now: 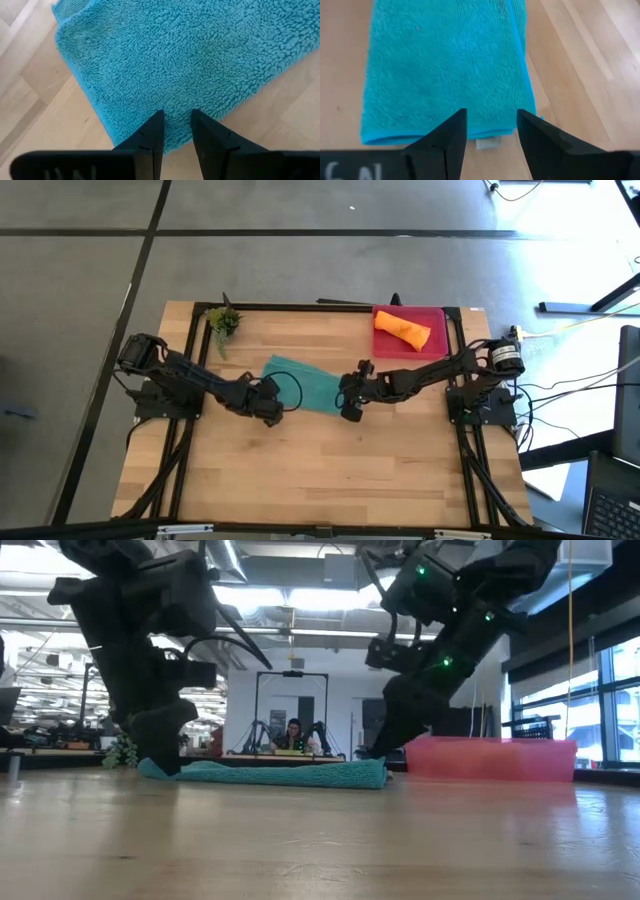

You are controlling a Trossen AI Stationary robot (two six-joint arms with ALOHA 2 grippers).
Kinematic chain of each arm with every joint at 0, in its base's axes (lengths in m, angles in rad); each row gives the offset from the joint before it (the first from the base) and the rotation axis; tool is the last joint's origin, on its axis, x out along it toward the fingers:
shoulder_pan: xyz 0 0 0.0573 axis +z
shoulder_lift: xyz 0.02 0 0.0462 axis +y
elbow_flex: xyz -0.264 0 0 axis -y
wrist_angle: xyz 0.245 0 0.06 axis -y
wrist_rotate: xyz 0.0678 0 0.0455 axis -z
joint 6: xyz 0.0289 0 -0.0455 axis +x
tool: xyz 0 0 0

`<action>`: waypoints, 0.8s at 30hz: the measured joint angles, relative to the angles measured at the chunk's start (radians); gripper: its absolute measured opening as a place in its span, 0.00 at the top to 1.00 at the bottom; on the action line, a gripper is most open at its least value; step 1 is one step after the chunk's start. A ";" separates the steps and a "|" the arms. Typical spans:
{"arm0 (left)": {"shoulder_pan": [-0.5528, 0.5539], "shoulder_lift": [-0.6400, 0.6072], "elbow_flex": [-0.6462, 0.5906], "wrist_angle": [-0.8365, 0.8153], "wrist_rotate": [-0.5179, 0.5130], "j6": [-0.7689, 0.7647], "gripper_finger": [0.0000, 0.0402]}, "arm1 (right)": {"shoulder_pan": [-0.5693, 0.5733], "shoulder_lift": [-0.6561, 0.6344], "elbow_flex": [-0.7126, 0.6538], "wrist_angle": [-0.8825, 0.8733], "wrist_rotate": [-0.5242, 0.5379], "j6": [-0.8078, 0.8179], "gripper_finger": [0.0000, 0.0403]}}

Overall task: Roll microfiber towels into tight, uniform cylinder then place into a basket
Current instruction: Fold the blue microfiber towel

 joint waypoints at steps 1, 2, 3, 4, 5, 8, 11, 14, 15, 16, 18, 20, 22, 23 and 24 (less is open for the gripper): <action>-0.002 -0.001 -0.004 0.000 -0.003 0.000 0.78 | -0.003 0.000 -0.009 0.010 0.000 -0.001 0.57; -0.004 -0.001 -0.006 0.002 -0.003 0.000 0.78 | -0.006 0.000 -0.017 0.017 0.000 -0.001 0.57; -0.005 -0.002 -0.008 0.002 -0.003 0.000 0.78 | -0.008 0.000 -0.023 0.027 0.000 -0.001 0.57; -0.006 -0.002 -0.008 0.002 -0.004 0.000 0.78 | -0.010 0.000 -0.028 0.037 -0.001 -0.001 0.57; -0.008 -0.002 -0.008 0.002 -0.004 0.000 0.78 | -0.012 0.000 -0.031 0.042 -0.001 -0.002 0.57; -0.008 -0.002 -0.009 0.001 -0.003 0.000 0.78 | -0.013 0.000 -0.041 0.047 0.000 -0.006 0.57; -0.008 -0.002 -0.009 0.001 -0.002 0.004 0.78 | -0.013 0.013 -0.047 0.061 0.000 -0.029 0.57; -0.008 -0.002 -0.009 0.003 0.000 0.035 0.78 | -0.013 0.050 -0.054 0.065 0.000 -0.055 0.57; -0.008 -0.002 -0.010 0.005 0.001 0.052 0.78 | -0.013 0.061 -0.054 0.069 0.000 -0.065 0.57; -0.006 -0.002 -0.010 0.007 0.002 0.067 0.78 | -0.012 0.068 -0.052 0.077 -0.003 -0.076 0.57; -0.005 -0.002 -0.010 0.008 0.003 0.095 0.78 | -0.013 0.088 -0.050 0.103 -0.023 -0.094 0.57; -0.002 -0.001 -0.010 0.009 0.004 0.112 0.78 | -0.014 0.092 -0.049 0.118 -0.054 -0.103 0.57; 0.005 -0.002 -0.009 0.009 0.010 0.112 0.78 | -0.014 0.092 -0.051 0.129 -0.081 -0.103 0.57; 0.008 -0.002 -0.009 0.010 0.011 0.112 0.78 | -0.012 0.093 -0.051 0.139 -0.102 -0.104 0.57; 0.012 -0.002 -0.009 0.010 0.013 0.113 0.78 | -0.009 0.093 -0.051 0.144 -0.121 -0.104 0.57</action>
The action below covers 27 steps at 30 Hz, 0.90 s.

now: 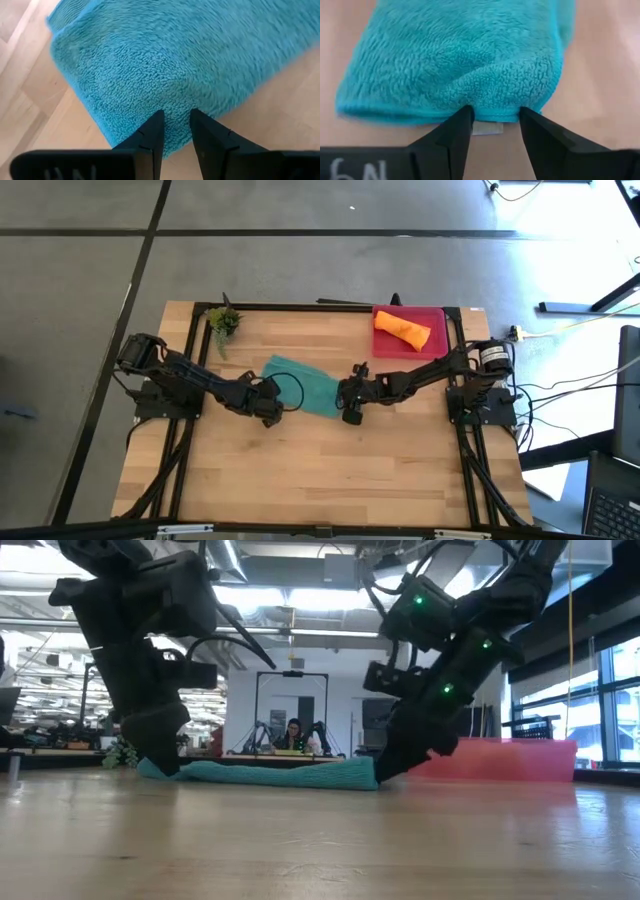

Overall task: Roll microfiber towels into tight, uniform cylinder then place into a basket
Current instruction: Fold the blue microfiber towel

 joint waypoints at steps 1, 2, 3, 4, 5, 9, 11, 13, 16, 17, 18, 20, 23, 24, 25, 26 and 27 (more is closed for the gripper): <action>0.005 0.000 0.000 0.000 -0.001 0.001 0.78 | 0.003 0.000 0.000 0.003 -0.027 -0.002 0.57; 0.011 0.000 0.000 0.000 -0.002 0.001 0.78 | 0.005 0.000 0.000 0.009 -0.056 -0.005 0.57; 0.018 0.000 -0.001 0.000 -0.003 -0.001 0.78 | 0.007 0.000 0.000 0.011 -0.093 -0.010 0.57; 0.024 0.000 -0.001 0.000 -0.003 -0.003 0.78 | 0.008 0.000 0.000 0.013 -0.129 -0.018 0.57; 0.032 0.000 -0.001 0.001 -0.003 -0.004 0.78 | 0.010 0.000 -0.001 0.016 -0.160 -0.026 0.57; 0.074 0.001 -0.001 0.009 -0.003 -0.004 0.78 | 0.025 0.001 -0.002 0.030 -0.241 -0.054 0.57; 0.102 0.002 -0.002 0.034 -0.009 -0.001 0.78 | 0.031 0.001 -0.002 0.033 -0.277 -0.088 0.57; 0.132 0.003 -0.004 0.068 -0.014 0.011 0.78 | 0.037 0.002 -0.002 0.033 -0.328 -0.142 0.57; 0.175 0.005 -0.005 0.134 -0.006 0.078 0.78 | 0.038 0.002 -0.001 0.031 -0.388 -0.225 0.57; 0.188 0.005 -0.005 0.157 -0.005 0.106 0.78 | 0.038 0.003 0.004 0.026 -0.393 -0.250 0.57; 0.199 0.006 -0.006 0.182 -0.005 0.133 0.78 | 0.038 0.003 0.008 0.024 -0.397 -0.265 0.57; 0.219 0.006 -0.005 0.240 -0.006 0.184 0.78 | 0.038 0.005 0.023 0.009 -0.402 -0.286 0.57; 0.244 0.006 -0.005 0.298 -0.009 0.250 0.78 | 0.041 0.007 0.058 -0.053 -0.419 -0.324 0.57; 0.249 0.006 -0.005 0.308 -0.012 0.265 0.78 | 0.042 0.007 0.072 -0.082 -0.421 -0.328 0.57; 0.253 0.005 -0.005 0.314 -0.013 0.279 0.78 | 0.042 0.007 0.086 -0.113 -0.422 -0.333 0.57; 0.256 0.005 -0.005 0.316 -0.013 0.290 0.78 | 0.042 0.007 0.099 -0.147 -0.420 -0.339 0.57; 0.256 0.005 -0.003 0.315 -0.014 0.299 0.78 | 0.041 0.007 0.112 -0.183 -0.412 -0.339 0.57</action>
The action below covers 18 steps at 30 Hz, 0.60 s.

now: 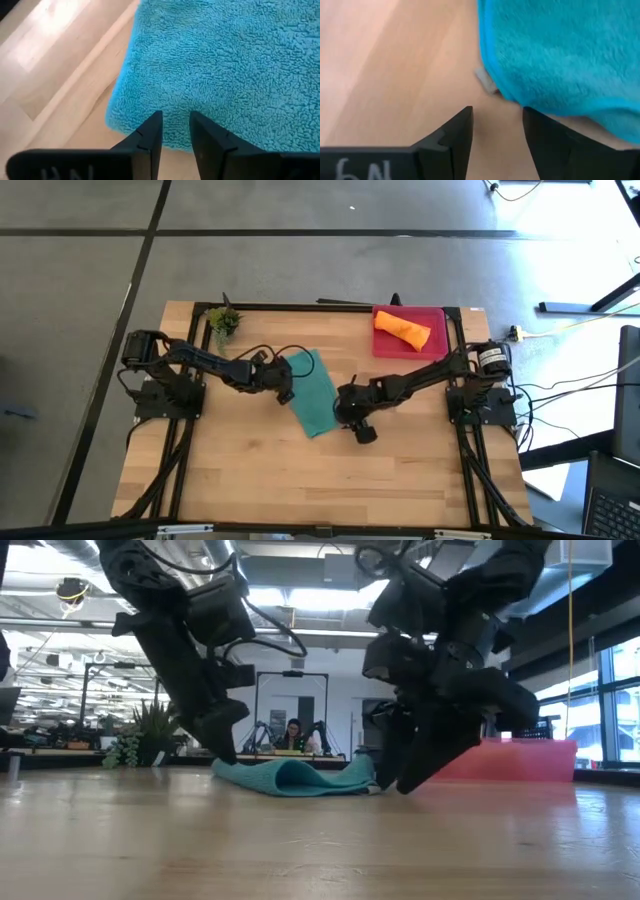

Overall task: Roll microfiber towels into tight, uniform cylinder then place into a basket
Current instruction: Fold the blue microfiber towel

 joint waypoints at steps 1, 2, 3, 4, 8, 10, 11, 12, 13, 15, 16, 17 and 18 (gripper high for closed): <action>0.000 0.000 0.006 -0.009 0.000 0.010 0.78 | 0.000 0.000 0.015 -0.040 0.006 0.002 0.57; 0.000 -0.004 0.016 -0.023 0.000 0.016 0.78 | -0.001 0.000 0.031 -0.079 0.009 0.007 0.57; -0.001 -0.011 0.031 -0.047 -0.001 0.017 0.78 | -0.001 0.000 0.051 -0.125 0.016 0.018 0.57; -0.002 -0.019 0.049 -0.069 -0.001 0.017 0.78 | -0.001 0.000 0.073 -0.166 0.029 0.022 0.57; -0.023 -0.058 0.132 -0.167 -0.012 0.027 0.78 | 0.000 -0.001 0.151 -0.270 0.122 0.011 0.57; -0.044 -0.071 0.164 -0.169 -0.015 0.041 0.78 | -0.001 -0.001 0.184 -0.291 0.166 0.008 0.57; -0.059 -0.076 0.171 -0.166 -0.015 0.041 0.78 | -0.002 -0.001 0.197 -0.288 0.185 0.011 0.57; -0.074 -0.077 0.172 -0.165 -0.015 0.038 0.78 | -0.002 -0.002 0.207 -0.284 0.204 0.022 0.57; -0.091 -0.075 0.172 -0.158 -0.008 0.035 0.78 | -0.002 -0.003 0.213 -0.282 0.225 0.029 0.57; -0.129 -0.062 0.164 -0.140 0.010 0.007 0.78 | -0.002 -0.003 0.215 -0.270 0.270 0.052 0.57; -0.148 -0.050 0.157 -0.136 0.014 -0.015 0.78 | -0.004 -0.003 0.211 -0.252 0.292 0.059 0.57; -0.168 -0.036 0.148 -0.138 0.017 -0.037 0.78 | -0.006 -0.003 0.202 -0.227 0.302 0.072 0.57; -0.185 -0.020 0.140 -0.138 0.019 -0.055 0.78 | -0.010 -0.002 0.190 -0.192 0.303 0.077 0.57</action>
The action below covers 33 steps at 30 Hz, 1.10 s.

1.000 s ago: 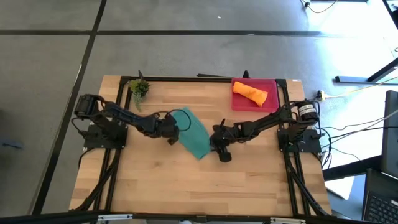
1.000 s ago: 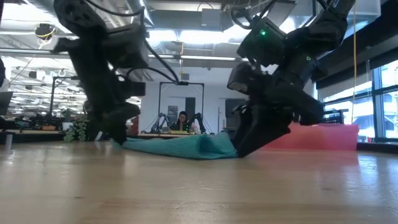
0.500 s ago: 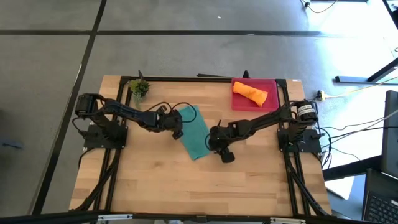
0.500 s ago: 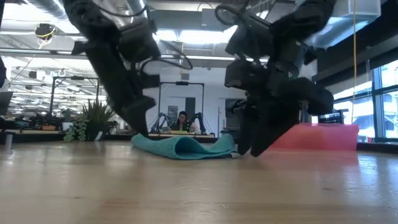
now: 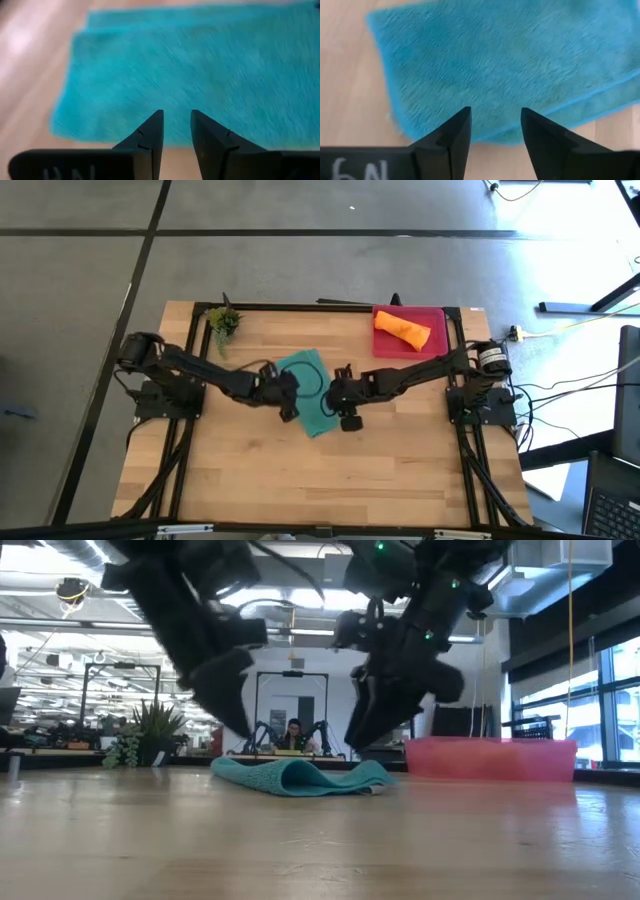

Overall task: Roll microfiber towels into tight, uniform cylinder then place into a basket
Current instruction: Fold the blue microfiber towel

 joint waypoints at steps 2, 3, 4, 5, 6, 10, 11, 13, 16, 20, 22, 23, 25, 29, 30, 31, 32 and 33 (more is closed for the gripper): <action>-0.028 0.029 -0.007 0.026 0.000 -0.017 0.78 | -0.009 0.010 -0.029 0.078 -0.018 0.002 0.57; -0.039 0.047 -0.010 0.044 -0.001 -0.022 0.78 | -0.015 0.018 -0.042 0.098 -0.035 0.002 0.57; -0.048 0.064 -0.012 0.052 -0.001 -0.028 0.78 | -0.020 0.029 -0.049 0.112 -0.048 0.004 0.57; -0.054 0.084 -0.013 0.060 0.000 -0.033 0.78 | -0.023 0.039 -0.050 0.119 -0.055 0.007 0.57; -0.058 0.102 -0.014 0.074 -0.001 -0.034 0.78 | -0.027 0.047 -0.053 0.120 -0.056 0.010 0.57; -0.056 0.165 -0.013 0.100 -0.001 -0.037 0.78 | -0.035 0.086 -0.059 0.130 -0.060 0.006 0.57; -0.054 0.176 -0.011 0.104 -0.007 -0.038 0.78 | -0.035 0.092 -0.057 0.131 -0.061 0.006 0.57; -0.052 0.179 -0.009 0.088 -0.002 -0.042 0.78 | -0.035 0.104 -0.056 0.138 -0.087 0.003 0.57; -0.052 0.175 -0.008 0.044 -0.004 -0.041 0.78 | -0.031 0.106 -0.056 0.138 -0.190 0.002 0.57; -0.045 0.152 -0.011 0.001 -0.008 0.020 0.78 | -0.017 0.109 -0.058 0.158 -0.284 0.000 0.57; -0.036 0.145 -0.012 -0.006 -0.012 0.067 0.78 | -0.010 0.109 -0.059 0.164 -0.293 -0.003 0.57; -0.030 0.145 -0.013 -0.002 -0.014 0.082 0.78 | -0.007 0.110 -0.059 0.167 -0.293 -0.007 0.57; -0.021 0.142 -0.013 0.002 -0.012 0.095 0.78 | -0.003 0.106 -0.060 0.170 -0.288 -0.028 0.57; -0.027 0.115 -0.008 -0.029 -0.017 0.094 0.78 | -0.003 0.074 -0.060 0.145 -0.214 -0.053 0.57; -0.034 0.100 0.000 -0.043 -0.019 0.094 0.78 | -0.003 0.063 -0.060 0.145 -0.190 -0.054 0.57; -0.042 0.086 0.011 -0.044 -0.022 0.094 0.78 | -0.003 0.046 -0.060 0.145 -0.169 -0.055 0.57; -0.052 0.071 0.017 -0.052 -0.025 0.093 0.78 | -0.003 0.027 -0.060 0.144 -0.150 -0.057 0.57; -0.061 0.055 0.020 -0.074 -0.028 0.090 0.78 | -0.004 0.011 -0.060 0.145 -0.135 -0.061 0.57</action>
